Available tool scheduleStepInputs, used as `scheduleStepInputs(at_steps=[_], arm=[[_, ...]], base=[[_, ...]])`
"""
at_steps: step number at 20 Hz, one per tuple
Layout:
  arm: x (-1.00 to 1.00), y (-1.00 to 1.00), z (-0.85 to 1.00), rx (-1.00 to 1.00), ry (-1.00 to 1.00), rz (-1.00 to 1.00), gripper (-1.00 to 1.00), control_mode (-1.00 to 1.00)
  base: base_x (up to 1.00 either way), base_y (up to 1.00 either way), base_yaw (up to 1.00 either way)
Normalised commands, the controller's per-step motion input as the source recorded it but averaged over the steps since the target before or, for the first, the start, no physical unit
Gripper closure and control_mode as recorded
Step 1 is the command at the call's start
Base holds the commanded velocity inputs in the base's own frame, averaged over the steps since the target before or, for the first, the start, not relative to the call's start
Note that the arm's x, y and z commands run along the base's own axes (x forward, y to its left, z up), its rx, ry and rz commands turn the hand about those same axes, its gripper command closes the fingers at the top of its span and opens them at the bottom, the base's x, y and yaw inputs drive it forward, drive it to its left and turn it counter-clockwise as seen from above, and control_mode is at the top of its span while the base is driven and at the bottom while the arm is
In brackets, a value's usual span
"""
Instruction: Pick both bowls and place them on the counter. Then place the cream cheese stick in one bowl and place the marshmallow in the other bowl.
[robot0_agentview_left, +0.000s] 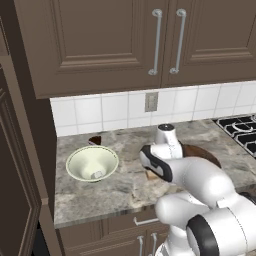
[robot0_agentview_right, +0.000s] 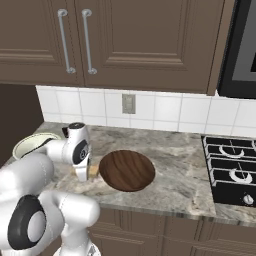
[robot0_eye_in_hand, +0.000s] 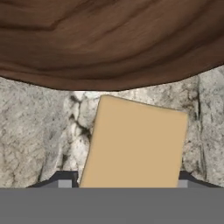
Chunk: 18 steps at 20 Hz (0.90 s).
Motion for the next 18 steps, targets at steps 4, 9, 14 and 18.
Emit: scheduleStepInputs(at_steps=[4, 9, 14, 18], arm=[[0.0, -0.38, 0.35, 0.0, 0.01, -0.14, 1.0, -1.0], [0.0, -0.28, 0.05, 0.0, 0.04, -0.14, 1.0, -1.0], [0.0, -0.06, 0.07, 0.0, 0.03, -0.08, 1.0, -1.0], [0.0, -0.04, 0.28, 0.0, 0.03, -0.08, 1.0, -1.0]], base=[[0.0, 0.0, 0.0], [0.0, 0.0, 0.0], [0.0, 0.0, 0.0], [0.0, 0.0, 0.0]])
